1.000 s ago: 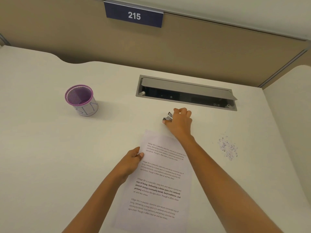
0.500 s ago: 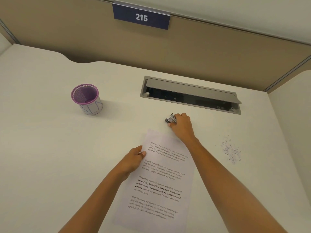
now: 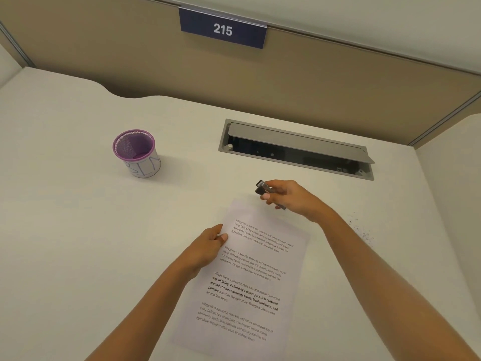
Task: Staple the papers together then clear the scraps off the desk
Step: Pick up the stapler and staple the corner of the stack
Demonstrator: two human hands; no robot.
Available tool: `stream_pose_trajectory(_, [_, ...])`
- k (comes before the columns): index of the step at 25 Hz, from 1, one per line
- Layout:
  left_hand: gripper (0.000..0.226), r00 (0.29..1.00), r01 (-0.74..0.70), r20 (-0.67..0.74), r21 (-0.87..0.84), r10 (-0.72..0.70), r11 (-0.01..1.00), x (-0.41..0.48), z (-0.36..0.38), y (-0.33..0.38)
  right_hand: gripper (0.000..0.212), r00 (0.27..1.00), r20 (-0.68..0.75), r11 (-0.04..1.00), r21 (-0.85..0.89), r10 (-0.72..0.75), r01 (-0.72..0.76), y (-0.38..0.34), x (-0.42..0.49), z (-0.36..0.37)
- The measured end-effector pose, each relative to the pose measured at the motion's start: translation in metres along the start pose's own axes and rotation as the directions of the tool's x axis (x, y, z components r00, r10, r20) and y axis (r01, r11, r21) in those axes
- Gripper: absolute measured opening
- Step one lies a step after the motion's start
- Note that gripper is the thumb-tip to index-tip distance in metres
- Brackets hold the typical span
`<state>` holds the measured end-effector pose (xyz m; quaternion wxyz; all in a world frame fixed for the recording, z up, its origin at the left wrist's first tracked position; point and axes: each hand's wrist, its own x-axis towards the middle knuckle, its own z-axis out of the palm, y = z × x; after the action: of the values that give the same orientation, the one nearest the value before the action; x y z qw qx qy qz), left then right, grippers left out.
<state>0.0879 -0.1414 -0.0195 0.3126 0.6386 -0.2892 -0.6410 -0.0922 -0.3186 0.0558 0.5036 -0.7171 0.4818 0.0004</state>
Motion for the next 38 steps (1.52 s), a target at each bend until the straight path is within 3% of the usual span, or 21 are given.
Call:
stream_pose_trajectory(6, [0.027, 0.997, -0.071, -0.004, 0.079, 0.072, 0.994, -0.020, 0.008, 0.021, 0.042, 0.962, 0.273, 0.924, -0.360, -0.027, 0.128, -0.023, -0.003, -0.009])
stream_pose_trajectory(11, [0.025, 0.987, -0.153, -0.015, 0.171, 0.158, 0.973, -0.026, 0.012, 0.026, 0.052, 0.951, 0.309, 0.864, -0.476, -0.013, 0.166, -0.037, 0.000, -0.018])
stream_pose_trajectory(23, [0.024, 0.985, -0.157, -0.027, 0.233, 0.168, 0.960, -0.031, 0.012, 0.024, 0.041, 0.914, 0.405, 0.884, -0.439, 0.035, 0.160, -0.048, 0.006, -0.019])
stream_pose_trajectory(38, [0.026, 0.987, -0.151, -0.011, 0.266, 0.160, 0.952, -0.037, 0.017, 0.032, 0.044, 0.901, 0.434, 0.862, -0.455, -0.005, 0.224, -0.051, 0.009, -0.011])
